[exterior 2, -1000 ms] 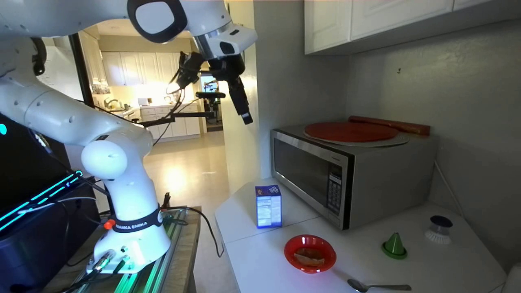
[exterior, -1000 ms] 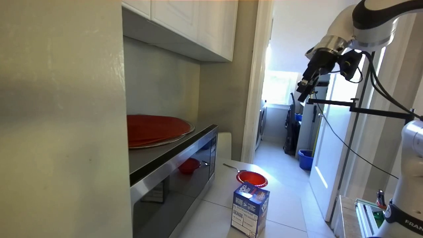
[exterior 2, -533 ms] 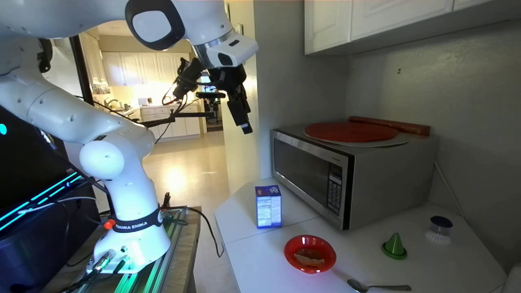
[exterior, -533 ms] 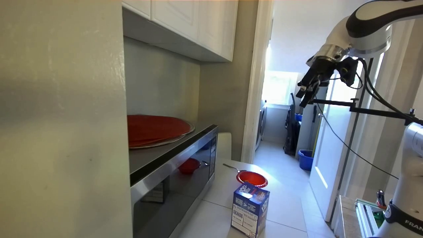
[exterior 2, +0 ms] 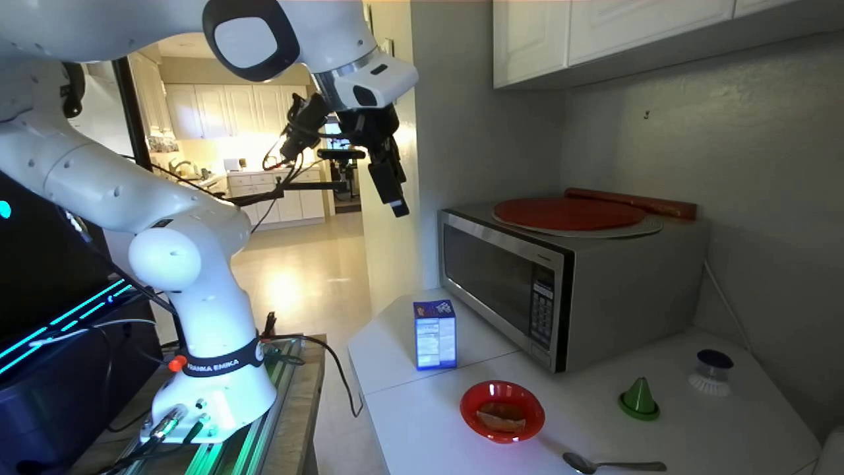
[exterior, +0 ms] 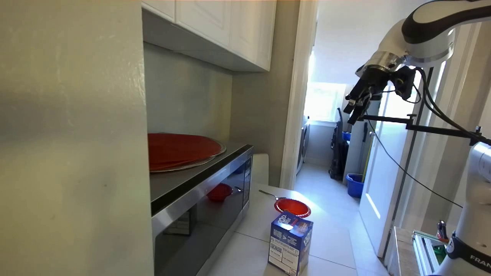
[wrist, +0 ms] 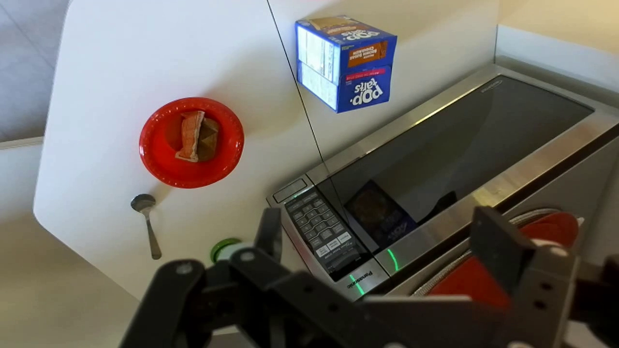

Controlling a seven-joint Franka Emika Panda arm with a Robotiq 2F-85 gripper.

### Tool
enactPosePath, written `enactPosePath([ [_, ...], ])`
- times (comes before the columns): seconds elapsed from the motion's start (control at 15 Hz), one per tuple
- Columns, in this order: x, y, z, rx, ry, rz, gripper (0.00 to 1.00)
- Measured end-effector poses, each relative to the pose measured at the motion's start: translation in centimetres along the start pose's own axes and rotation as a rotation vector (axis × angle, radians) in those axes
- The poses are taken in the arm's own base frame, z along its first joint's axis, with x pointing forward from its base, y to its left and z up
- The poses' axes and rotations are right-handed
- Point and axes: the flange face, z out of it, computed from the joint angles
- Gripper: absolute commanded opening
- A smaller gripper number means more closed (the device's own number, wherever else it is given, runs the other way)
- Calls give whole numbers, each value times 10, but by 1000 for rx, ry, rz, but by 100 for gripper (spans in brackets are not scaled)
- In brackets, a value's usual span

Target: Put the orange bowl on the microwave on the orange plate

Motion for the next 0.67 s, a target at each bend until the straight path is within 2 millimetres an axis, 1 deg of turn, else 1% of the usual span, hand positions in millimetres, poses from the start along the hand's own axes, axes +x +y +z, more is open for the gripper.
enactPosePath([
  [0.13,0,1,1,-6,-2,4,100],
  [0.2,2,4,4,-10,-5,15,100],
  [0.33,12,19,16,-8,3,61,100],
  [0.47,32,41,35,-17,51,114,100],
  [0.67,64,72,75,-35,97,168,100],
])
